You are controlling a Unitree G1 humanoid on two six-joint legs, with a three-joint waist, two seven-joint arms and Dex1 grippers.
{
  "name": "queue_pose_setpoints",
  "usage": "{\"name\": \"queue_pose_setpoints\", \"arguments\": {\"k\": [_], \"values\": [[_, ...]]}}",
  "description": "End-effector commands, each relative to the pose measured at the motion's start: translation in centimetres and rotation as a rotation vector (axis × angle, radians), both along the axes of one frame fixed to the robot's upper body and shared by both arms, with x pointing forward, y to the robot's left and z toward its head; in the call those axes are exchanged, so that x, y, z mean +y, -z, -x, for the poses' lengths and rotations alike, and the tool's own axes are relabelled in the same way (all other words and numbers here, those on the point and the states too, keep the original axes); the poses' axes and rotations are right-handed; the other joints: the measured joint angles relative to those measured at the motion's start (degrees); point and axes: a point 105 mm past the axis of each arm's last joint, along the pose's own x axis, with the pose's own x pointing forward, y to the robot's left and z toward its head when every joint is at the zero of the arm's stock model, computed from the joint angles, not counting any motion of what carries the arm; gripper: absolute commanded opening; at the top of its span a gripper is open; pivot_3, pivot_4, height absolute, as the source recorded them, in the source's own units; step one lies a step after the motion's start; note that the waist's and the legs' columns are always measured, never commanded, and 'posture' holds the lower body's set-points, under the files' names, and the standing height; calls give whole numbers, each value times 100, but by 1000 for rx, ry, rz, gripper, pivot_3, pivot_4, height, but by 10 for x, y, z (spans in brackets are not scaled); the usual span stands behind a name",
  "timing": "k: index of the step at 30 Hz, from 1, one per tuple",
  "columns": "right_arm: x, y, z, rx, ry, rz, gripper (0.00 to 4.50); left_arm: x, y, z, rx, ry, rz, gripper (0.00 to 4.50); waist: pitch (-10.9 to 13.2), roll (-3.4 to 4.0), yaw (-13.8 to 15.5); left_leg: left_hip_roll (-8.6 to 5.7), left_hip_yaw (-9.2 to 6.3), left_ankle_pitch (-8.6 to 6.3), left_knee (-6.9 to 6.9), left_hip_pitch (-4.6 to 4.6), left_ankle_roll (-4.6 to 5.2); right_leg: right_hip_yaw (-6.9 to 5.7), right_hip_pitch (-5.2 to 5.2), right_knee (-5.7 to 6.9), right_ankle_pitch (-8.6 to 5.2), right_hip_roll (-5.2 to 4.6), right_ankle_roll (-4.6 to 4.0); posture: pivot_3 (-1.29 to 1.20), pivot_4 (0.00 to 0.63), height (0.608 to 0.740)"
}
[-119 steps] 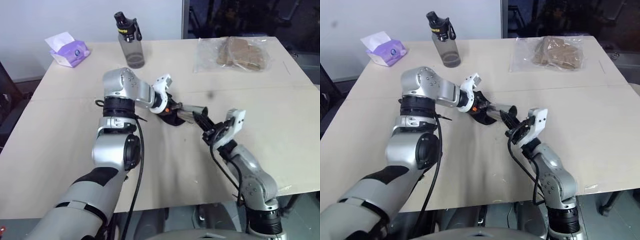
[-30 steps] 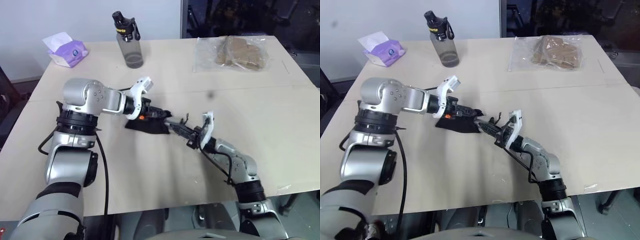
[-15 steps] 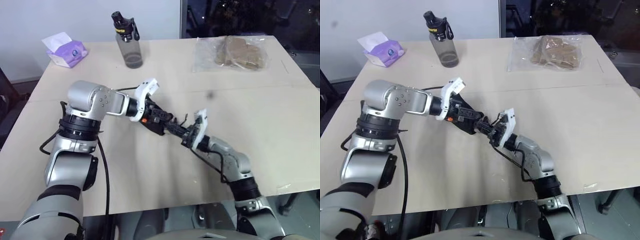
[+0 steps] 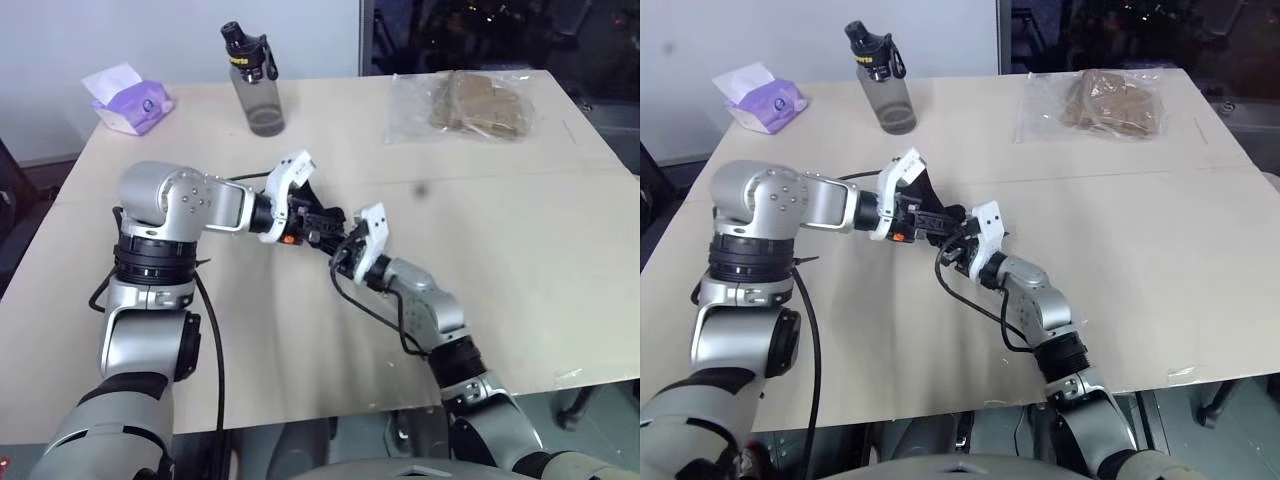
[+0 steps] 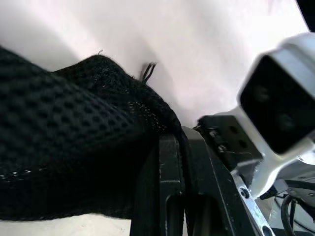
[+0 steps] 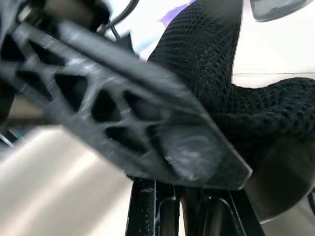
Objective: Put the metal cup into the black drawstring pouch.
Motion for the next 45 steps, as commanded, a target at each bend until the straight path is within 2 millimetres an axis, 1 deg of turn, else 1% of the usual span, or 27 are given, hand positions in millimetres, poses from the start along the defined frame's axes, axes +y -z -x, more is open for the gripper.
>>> {"name": "queue_pose_setpoints", "arguments": {"k": [1, 4, 5, 7, 8, 10, 11, 14, 15, 16, 19, 20, 22, 24, 25, 27, 30, 31, 32, 33, 34, 35, 36, 39, 40, 43, 45], "values": [[14, -36, 1, -338, 1, 131, 133, -14, -1, 6, 29, 54, 49, 0, 0, 0, 0, -3, 1, 0, 1, 0, 0, 0, 0, 0, 0, -1, 0, 0, 150, 740], [23, -36, 11, -711, -34, 403, 133, -13, -5, -6, 59, -13, 105, 0, 0, 0, 7, -10, 1, 0, 4, -1, 0, -1, 0, 0, 0, -2, 1, 0, 150, 740], [24, -33, 12, -798, -46, 469, 133, -13, -6, -8, 70, -21, 119, 0, 0, 0, 4, -11, 0, 0, 5, 0, 0, -2, 0, 1, 0, -1, 1, 0, 150, 740], [23, -39, 9, -840, -13, 458, 133, -15, -11, -11, 79, -35, 147, 0, -1, -2, -9, -11, 1, 2, 6, 0, -3, -2, -2, 3, 0, 0, 1, 0, 150, 740], [22, -45, 6, -809, 9, 404, 133, -16, -13, -13, 82, -42, 160, 0, -1, -2, -17, -9, -1, 2, 5, 0, -4, -3, -1, 3, 0, 2, 1, 0, 150, 740], [19, -49, 4, -726, -10, 332, 133, -14, -18, -21, 82, -88, 172, 0, 0, -2, -42, -7, -13, 3, 2, 0, -6, 1, -6, 4, 1, 6, -1, 0, 150, 740], [17, -46, 3, -751, -24, 373, 133, -14, -21, -23, 77, -103, 171, 0, 0, -2, -42, -6, -15, 3, 1, -2, -7, 3, -9, 4, 1, 7, -1, 0, 150, 740], [16, -20, 13, -957, -178, 634, 133, -20, -29, -25, 54, -98, 198, 0, 0, -2, -69, -10, -15, 3, 3, -4, -7, 9, -10, 2, 1, 1, 0, 0, 150, 740], [16, -17, 16, -983, -213, 663, 133, -21, -31, -25, 48, -95, 203, 0, -1, -3, -72, -18, -13, 3, 4, -4, -7, 10, -9, 2, 2, -3, 1, 0, 150, 740], [15, -16, 17, -993, -228, 671, 133, -22, -32, -25, 44, -95, 205, 0, -1, -3, -73, -21, -15, 3, 5, -5, -7, 9, -9, 0, 2, -3, 2, 0, 150, 740], [8, -42, 1, -780, -84, 453, 133, -25, -31, -19, -2, -70, 176, 0, 0, -4, -116, -17, -22, 3, 6, -11, -7, 5, -14, 2, 2, -1, 1, 0, 150, 740], [4, -43, -4, -728, -60, 428, 133, -26, -33, -17, -25, -60, 197, 0, 0, -4, -138, -10, -23, 4, 5, -15, -9, 6, -20, 5, 2, 3, 0, 0, 150, 740], [-7, -36, -12, -670, -33, 463, 133, -23, -28, -16, -38, -71, 198, 0, -1, -2, -138, -4, -29, 4, 5, -16, -11, 8, -22, 8, 3, 3, -1, 0, 150, 740], [-16, -32, -10, -629, -40, 464, 133, -15, -21, -20, -50, -111, 167, 0, -2, -3, -127, -7, -27, 4, 5, -15, -11, 13, -22, 7, 3, -2, -1, 0, 150, 740], [-22, -33, -5, -613, -43, 458, 722, -11, -18, -21, -74, -124, 144, 0, -1, -3, -120, -10, -27, 4, 6, -16, -11, 13, -21, 6, 3, -4, -1, 0, 150, 740], [-34, -33, 2, -605, -32, 498, 1606, -7, -15, -22, -99, -129, 119, 0, -1, -2, -98, -10, -30, 4, 6, -22, -10, 9, -24, 3, 3, -5, -1, 0, 150, 740], [-48, -41, 23, -504, -68, 436, 2963, -4, -16, -25, -146, -126, 97, 0, -1, -2, -57, -11, -34, 4, 8, -39, -11, 6, -40, 6, 3, -5, -1, 0, 150, 740], [-52, -45, 32, -468, -99, 398, 2963, -3, -17, -26, -156, -125, 95, 0, -1, -2, -53, -10, -35, 4, 9, -49, -10, 5, -48, 6, 3, -5, -1, 0, 150, 740], [-58, -50, 35, -461, -82, 381, 2963, -3, -19, -27, -166, -124, 95, 0, -1, -2, -50, -11, -34, 4, 10, -52, -10, 6, -52, 7, 3, -4, -1, 0, 150, 740], [-62, -50, 40, -450, -96, 388, 3707, -2, -21, -28, -178, -121, 96, 0, -1, -2, -44, -11, -32, 4, 10, -53, -10, 6, -52, 7, 3, -4, -1, 0, 150, 740], [-67, -47, 43, -443, -91, 412, 3953, -2, -25, -29, -191, -116, 99, 0, -1, -2, -32, -11, -33, 4, 10, -53, -10, 6, -52, 8, 3, -4, -1, 0, 150, 740], [-71, -46, 40, -431, -48, 422, 4331, -1, -28, -29, -203, -112, 100, 0, -1, -2, -7, -14, -31, 4, 10, -52, -10, 6, -52, 8, 3, -3, -1, 0, 150, 740], [-74, -43, 36, -399, -4, 428, 4438, 0, -32, -30, -220, -108, 98, 0, -2, -3, 1, -16, -31, 4, 11, -53, -10, 5, -52, 8, 3, -2, -1, 0, 150, 740], [-82, -19, 19, -409, 91, 607, 4438, 5, -43, -28, -253, -94, 95, 0, -2, -3, 5, -18, -27, 4, 12, -53, -10, 7, -55, 11, 4, 1, -2, 0, 150, 740], [-81, -17, 10, -386, 140, 608, 4438, 7, -46, -28, -262, -93, 91, 0, -2, -3, 6, -20, -26, 4, 13, -53, -10, 7, -54, 11, 4, 1, -2, 0, 150, 740], [-72, -18, -14, -304, 239, 517, 4438, 11, -49, -26, -283, -82, 72, 0, -1, -3, -15, -18, -19, 4, 13, -49, -10, 15, -56, 15, 5, 4, -5, 0, 150, 740], [-72, -14, -27, -275, 295, 509, 4438, 12, -49, -26, -296, -80, 58, 0, -1, -3, -7, -15, -17, 5, 12, -50, -11, 19, -63, 18, 7, 9, -8, 0, 150, 740]]}}
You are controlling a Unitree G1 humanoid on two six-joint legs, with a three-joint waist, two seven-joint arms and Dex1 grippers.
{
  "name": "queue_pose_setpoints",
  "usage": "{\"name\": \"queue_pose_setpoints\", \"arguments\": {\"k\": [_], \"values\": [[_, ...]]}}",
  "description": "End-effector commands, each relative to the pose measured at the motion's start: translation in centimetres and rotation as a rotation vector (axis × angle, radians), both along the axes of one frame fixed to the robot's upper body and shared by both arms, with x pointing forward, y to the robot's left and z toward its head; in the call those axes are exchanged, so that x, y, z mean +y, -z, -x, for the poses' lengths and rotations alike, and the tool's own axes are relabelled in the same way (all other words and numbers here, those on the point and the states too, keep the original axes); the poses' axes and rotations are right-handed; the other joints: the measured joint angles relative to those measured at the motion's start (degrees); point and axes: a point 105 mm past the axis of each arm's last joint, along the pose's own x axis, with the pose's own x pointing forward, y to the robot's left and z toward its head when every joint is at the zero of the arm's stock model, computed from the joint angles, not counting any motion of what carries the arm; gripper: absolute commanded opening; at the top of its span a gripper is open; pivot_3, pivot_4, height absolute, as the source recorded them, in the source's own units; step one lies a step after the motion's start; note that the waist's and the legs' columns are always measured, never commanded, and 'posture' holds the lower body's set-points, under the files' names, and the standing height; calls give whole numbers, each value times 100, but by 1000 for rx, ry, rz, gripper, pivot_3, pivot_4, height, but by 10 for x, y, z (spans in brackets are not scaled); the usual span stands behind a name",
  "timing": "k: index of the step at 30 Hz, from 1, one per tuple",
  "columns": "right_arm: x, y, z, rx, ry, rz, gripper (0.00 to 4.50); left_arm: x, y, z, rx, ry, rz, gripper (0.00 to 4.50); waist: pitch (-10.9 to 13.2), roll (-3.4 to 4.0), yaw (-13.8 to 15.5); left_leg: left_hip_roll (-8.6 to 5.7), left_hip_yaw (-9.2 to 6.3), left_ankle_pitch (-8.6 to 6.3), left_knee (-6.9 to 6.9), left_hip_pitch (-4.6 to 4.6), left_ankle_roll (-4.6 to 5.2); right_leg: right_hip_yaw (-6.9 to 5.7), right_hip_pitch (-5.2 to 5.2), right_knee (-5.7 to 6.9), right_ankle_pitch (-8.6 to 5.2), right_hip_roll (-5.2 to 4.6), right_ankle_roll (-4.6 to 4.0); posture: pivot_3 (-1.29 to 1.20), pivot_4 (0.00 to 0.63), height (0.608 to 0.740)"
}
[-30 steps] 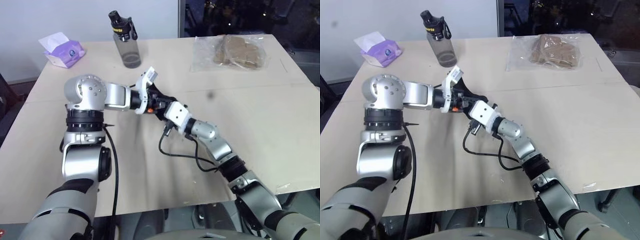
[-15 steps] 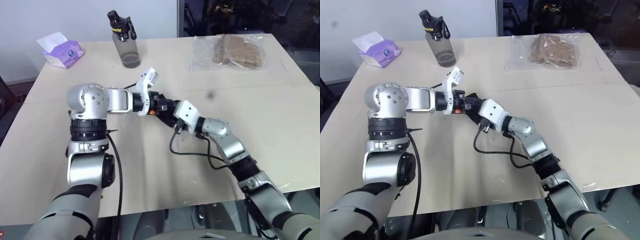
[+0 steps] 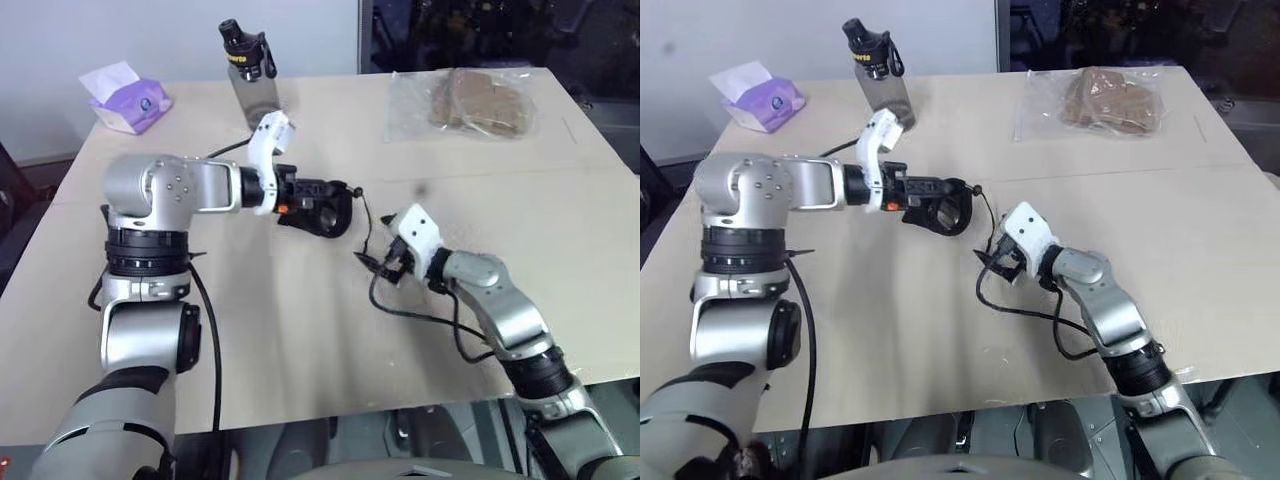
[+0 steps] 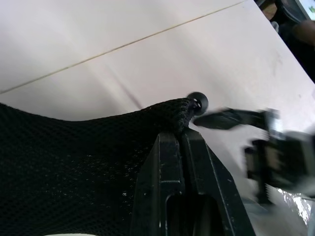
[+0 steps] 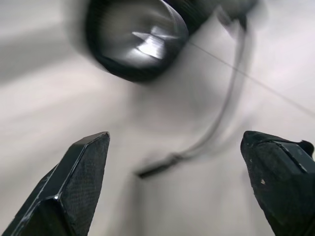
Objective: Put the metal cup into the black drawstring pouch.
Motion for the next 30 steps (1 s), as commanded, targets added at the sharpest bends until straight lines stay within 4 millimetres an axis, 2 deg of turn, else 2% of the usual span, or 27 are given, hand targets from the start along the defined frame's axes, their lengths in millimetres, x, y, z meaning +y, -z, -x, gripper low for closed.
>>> {"name": "queue_pose_setpoints", "arguments": {"k": [1, 6, 7, 12, 14, 15, 16, 21, 23, 26, 29, 30], "values": [[0, -12, -19, -50, 80, -43, 4438, -2, -17, 2, -95, 26, -15, 0, 0, 0, 15, 1, -1, 1, 0, -1, -1, 0, -1, 0, 0, 0, 0, 0, 150, 740], [6, -21, -31, -31, 118, -171, 4438, -2, -17, 5, -104, 31, -17, 0, 0, 0, 28, 0, -1, 0, 1, -9, -1, 0, 0, -8, 1, -9, 1, 0, 150, 740], [6, -19, -32, -34, 123, -158, 4212, -2, -16, 6, -108, 30, -19, 0, 0, 0, 23, 0, -1, 0, 0, -9, -1, 0, 0, -9, 1, -9, 1, 0, 150, 740], [-4, -13, -34, -65, 156, -74, 2279, -1, -14, 8, -129, 33, -22, 0, 0, 0, 4, -1, -2, 0, -1, -8, -1, -1, -3, -4, 1, -1, 1, 0, 150, 740], [-12, -14, -34, -92, 171, -38, 1178, -2, -14, 8, -143, 38, -19, 0, 0, 0, 3, -1, -1, 0, 0, -8, -1, 1, -4, -2, 1, 0, 1, 0, 150, 740], [-15, -17, -33, -104, 175, -32, 809, -2, -14, 8, -147, 44, -11, 0, 0, 0, 10, 0, -1, 0, 0, -8, -1, 1, -4, -2, 1, 0, 1, 0, 150, 740], [-19, -22, -33, -116, 181, -32, 199, -2, -13, 8, -148, 46, -8, 0, 0, 0, 11, 0, 0, 0, 0, -8, -1, 1, -4, -2, 0, -1, 1, 0, 150, 740], [-31, -53, -29, -204, 184, -1, 89, -15, -21, 19, -218, 175, 121, 0, 0, 0, 10, 0, 2, 0, 1, -8, -1, 4, -4, -2, 1, 0, 1, 0, 150, 740], [-38, -72, -26, -277, 185, 56, 89, -12, -23, 15, -241, 163, 151, 0, 0, 0, 18, 1, 1, 0, 3, -9, -1, 2, -4, -1, 1, -1, 1, 0, 150, 740], [-49, -107, -21, -410, 191, 164, 0, -16, -27, 12, -301, 172, 175, 840, 1, 1, 29, -1, 3, 0, 5, -10, 0, 3, -4, -1, 1, -2, 1, 0, 150, 740], [-50, -154, -9, -525, 166, 227, 0, -33, -34, 16, -403, 230, 169, 2119, 0, 0, 23, -2, 5, 0, 6, -11, 0, 2, -4, -1, 1, -2, 1, 0, 150, 740], [-49, -166, -5, -545, 155, 238, 0, -39, -38, 16, -427, 239, 182, 2119, 0, 1, 23, -1, 5, 0, 5, -10, 0, 2, -4, -2, 1, -1, 1, 0, 150, 740]]}}
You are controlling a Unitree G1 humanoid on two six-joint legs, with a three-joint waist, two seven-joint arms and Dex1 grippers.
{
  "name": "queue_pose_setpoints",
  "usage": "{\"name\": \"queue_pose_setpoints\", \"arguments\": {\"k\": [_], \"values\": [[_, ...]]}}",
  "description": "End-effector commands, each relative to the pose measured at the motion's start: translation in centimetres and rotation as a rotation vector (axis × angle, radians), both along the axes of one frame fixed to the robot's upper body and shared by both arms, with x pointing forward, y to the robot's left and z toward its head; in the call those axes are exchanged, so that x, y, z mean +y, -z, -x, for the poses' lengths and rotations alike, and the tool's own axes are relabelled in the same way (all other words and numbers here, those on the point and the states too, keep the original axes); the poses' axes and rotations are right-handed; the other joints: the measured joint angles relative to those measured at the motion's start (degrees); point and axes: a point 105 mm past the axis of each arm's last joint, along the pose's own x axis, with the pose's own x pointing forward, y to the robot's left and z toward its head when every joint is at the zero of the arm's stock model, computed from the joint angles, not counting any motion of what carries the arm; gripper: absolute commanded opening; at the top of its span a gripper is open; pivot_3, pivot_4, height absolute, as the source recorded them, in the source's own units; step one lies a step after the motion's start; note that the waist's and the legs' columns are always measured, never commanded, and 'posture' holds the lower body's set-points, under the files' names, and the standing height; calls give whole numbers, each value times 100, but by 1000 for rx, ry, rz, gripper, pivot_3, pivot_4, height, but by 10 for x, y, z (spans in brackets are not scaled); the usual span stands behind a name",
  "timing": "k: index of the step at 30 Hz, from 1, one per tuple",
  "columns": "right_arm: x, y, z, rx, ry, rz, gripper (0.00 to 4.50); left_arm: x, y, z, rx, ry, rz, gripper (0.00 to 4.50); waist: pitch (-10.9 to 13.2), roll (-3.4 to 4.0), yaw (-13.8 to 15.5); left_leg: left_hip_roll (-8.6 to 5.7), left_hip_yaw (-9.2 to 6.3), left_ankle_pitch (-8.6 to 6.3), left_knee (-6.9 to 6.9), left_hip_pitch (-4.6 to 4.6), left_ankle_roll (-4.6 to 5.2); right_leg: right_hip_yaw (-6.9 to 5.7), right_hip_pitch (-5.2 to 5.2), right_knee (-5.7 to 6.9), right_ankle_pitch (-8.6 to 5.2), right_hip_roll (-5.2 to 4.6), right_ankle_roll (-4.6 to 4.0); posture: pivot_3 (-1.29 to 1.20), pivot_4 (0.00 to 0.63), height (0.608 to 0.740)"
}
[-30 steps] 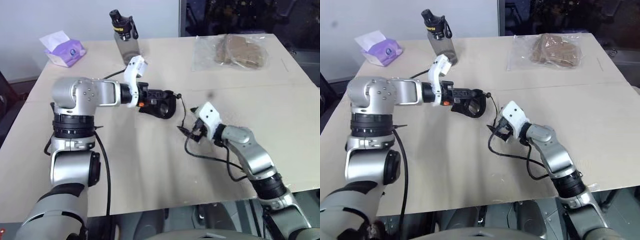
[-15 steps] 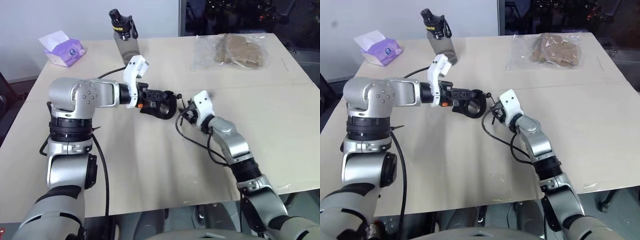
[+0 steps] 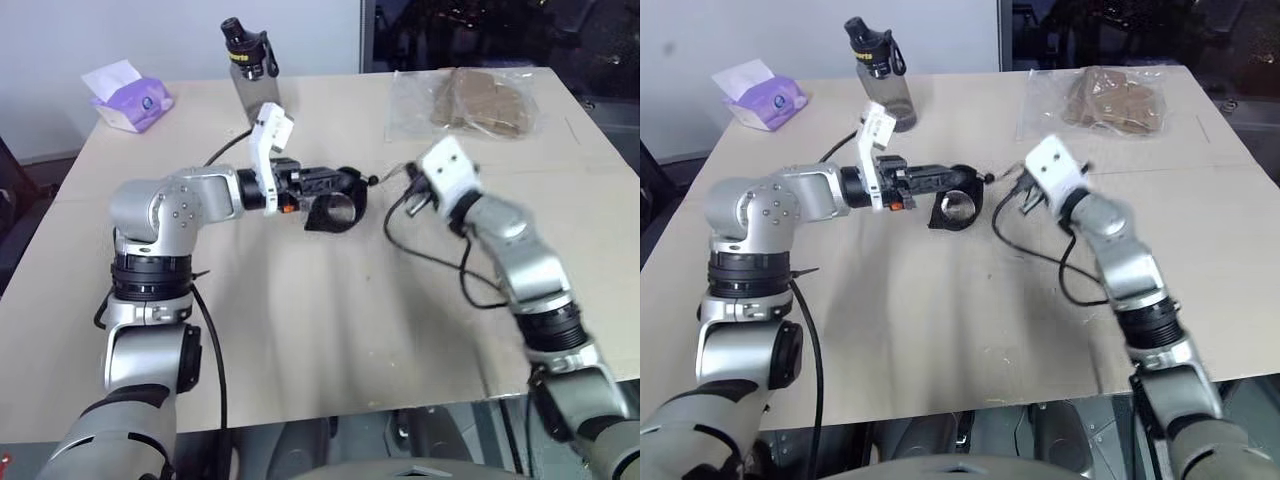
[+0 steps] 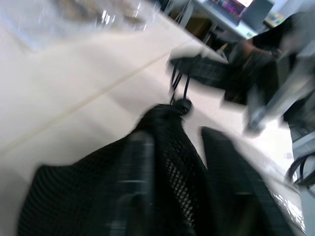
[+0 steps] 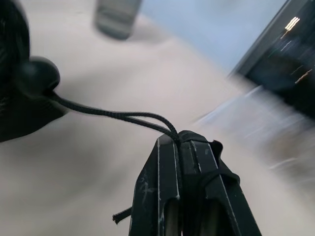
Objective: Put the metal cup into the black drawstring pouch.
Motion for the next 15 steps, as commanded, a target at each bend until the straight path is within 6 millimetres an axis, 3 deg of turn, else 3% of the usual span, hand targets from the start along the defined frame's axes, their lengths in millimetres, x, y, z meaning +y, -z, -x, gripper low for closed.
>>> {"name": "queue_pose_setpoints", "arguments": {"k": [1, 9, 12, 15], "values": [[10, -45, 21, -103, -63, 33, 0, -22, -22, 7, -152, 63, 28, 2119, 0, 0, 3, 1, 0, 0, 0, 0, 0, 0, -1, 0, 0, 1, 0, 0, 150, 740], [17, -65, 36, -126, -97, 142, 0, -56, -29, 4, -246, 122, 61, 2119, -1, -2, 14, -2, 2, 0, 3, -6, 2, -3, 3, -5, 0, -7, 0, 0, 150, 740], [14, -70, 36, -133, -77, 151, 0, -51, -32, -1, -228, 105, 100, 2119, -1, -1, 5, -1, 2, 0, 0, -5, 2, -3, 1, -5, 0, -4, 0, 0, 150, 740], [9, -75, 37, -140, -58, 152, 0, -38, -20, -12, -255, 45, 48, 2119, -1, -1, -3, 1, 1, 0, 0, -4, 2, -3, 0, -3, 0, -1, 0, 0, 150, 740]]}}
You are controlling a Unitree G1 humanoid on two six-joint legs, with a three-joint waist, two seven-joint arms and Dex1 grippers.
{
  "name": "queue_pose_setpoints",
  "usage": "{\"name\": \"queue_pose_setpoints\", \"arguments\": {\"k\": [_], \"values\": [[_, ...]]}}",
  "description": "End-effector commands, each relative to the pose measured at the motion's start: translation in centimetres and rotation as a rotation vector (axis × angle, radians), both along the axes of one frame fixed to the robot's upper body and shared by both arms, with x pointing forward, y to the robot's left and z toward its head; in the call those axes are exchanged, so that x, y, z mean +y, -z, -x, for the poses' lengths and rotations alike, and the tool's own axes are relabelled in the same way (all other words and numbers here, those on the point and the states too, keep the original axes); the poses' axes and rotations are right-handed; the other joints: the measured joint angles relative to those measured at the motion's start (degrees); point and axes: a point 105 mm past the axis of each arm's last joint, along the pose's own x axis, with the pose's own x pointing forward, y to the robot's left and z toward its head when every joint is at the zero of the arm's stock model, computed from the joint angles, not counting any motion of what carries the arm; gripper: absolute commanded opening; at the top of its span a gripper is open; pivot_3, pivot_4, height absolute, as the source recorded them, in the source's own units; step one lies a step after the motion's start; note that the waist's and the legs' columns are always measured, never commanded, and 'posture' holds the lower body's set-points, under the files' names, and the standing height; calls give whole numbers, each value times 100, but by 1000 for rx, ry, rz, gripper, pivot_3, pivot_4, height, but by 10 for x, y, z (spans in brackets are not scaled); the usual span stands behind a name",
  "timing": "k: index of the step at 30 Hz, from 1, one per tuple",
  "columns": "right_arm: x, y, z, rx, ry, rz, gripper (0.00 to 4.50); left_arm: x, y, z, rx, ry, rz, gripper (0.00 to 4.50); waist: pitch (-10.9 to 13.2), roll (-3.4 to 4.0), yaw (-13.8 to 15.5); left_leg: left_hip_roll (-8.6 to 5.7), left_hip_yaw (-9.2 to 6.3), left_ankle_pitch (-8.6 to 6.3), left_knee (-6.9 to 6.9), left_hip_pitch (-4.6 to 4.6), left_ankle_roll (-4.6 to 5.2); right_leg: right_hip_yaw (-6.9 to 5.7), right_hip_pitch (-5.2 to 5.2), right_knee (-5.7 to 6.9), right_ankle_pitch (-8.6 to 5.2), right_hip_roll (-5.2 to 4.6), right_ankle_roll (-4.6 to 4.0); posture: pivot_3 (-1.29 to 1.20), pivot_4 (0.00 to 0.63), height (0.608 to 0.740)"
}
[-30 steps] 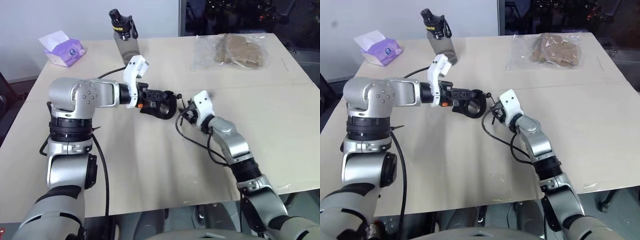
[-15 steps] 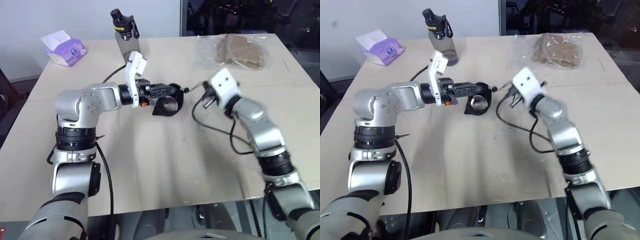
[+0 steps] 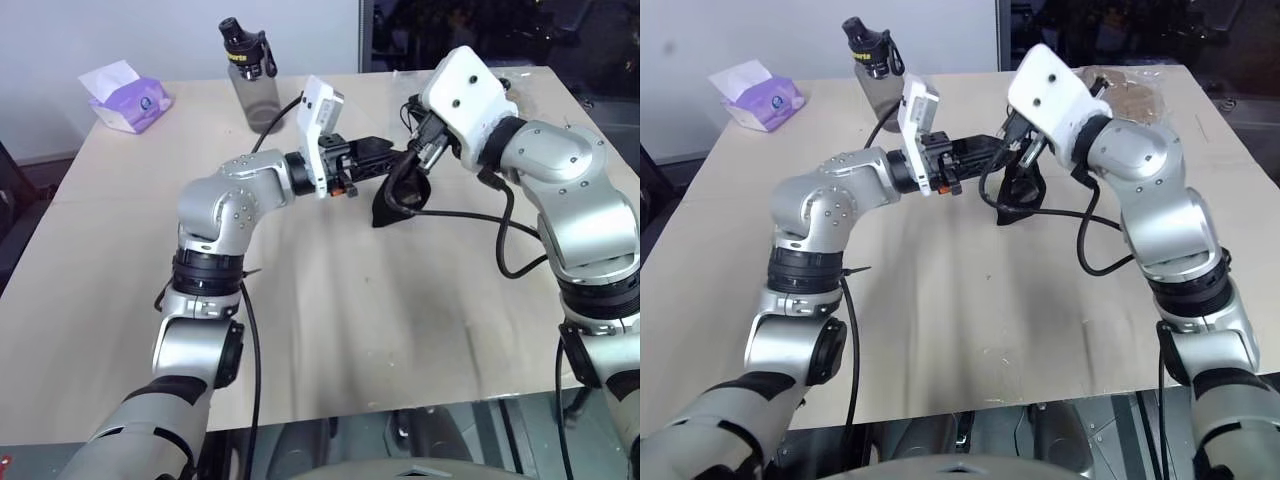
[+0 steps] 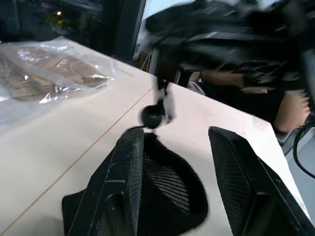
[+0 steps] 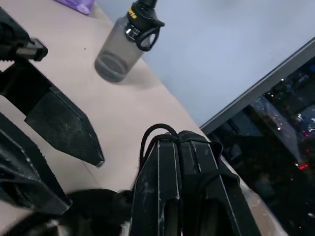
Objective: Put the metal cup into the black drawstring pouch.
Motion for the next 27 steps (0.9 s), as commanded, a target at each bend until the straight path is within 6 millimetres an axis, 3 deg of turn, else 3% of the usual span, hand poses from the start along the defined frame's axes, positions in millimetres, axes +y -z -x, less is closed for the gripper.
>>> {"name": "queue_pose_setpoints", "arguments": {"k": [1, 3, 8, 12, 18, 21, 26, 27], "values": [[-3, -23, 11, -77, -1, -17, 0, 14, -1, -7, -62, -52, -19, 2642, 0, 0, -3, 0, 0, 0, 0, 0, 0, 0, 0, 0, 0, 0, 0, 0, 150, 740], [-4, -26, 12, -76, -1, -27, 0, 9, -3, -4, -62, -32, 2, 3131, 0, 0, 8, 0, 0, 0, 0, 0, 0, 1, 0, 0, 0, -1, 0, 0, 150, 740], [0, -30, 16, -76, -19, -24, 0, -17, -12, 5, -96, 41, 32, 3131, 0, 0, 56, -2, -6, 0, 4, -10, 0, -7, 2, -8, 0, -10, 1, 0, 150, 740], [0, -31, 18, -79, -22, -9, 0, -32, -12, 0, -125, 47, 16, 3131, 0, 0, 50, -4, -6, 0, 3, -9, 0, -9, 1, -6, 0, -8, 1, 0, 150, 740], [-1, -31, 19, -79, -15, -2, 0, -43, -13, -5, -159, 60, 12, 3131, 0, 0, 9, -4, -1, 0, 2, -6, 0, -6, 1, -4, 0, -7, 1, 0, 150, 740], [-2, -31, 19, -78, -9, 0, 0, -46, -12, -6, -170, 79, 6, 2347, 0, 0, 10, -2, -2, 0, 1, -6, 0, -6, 0, -4, 0, -4, 0, 0, 150, 740], [-4, -30, 20, -75, 3, 3, 0, -47, -11, -9, -176, 71, 7, 334, 0, 0, 22, -3, -2, 0, 2, -7, 1, -7, 1, -5, 0, -6, 1, 0, 150, 740], [-5, -30, 20, -75, 3, 3, 0, -47, -11, -9, -176, 71, 8, 214, 0, 0, 21, -3, -2, 0, 2, -7, 1, -7, 1, -5, 0, -6, 1, 0, 150, 740]]}}
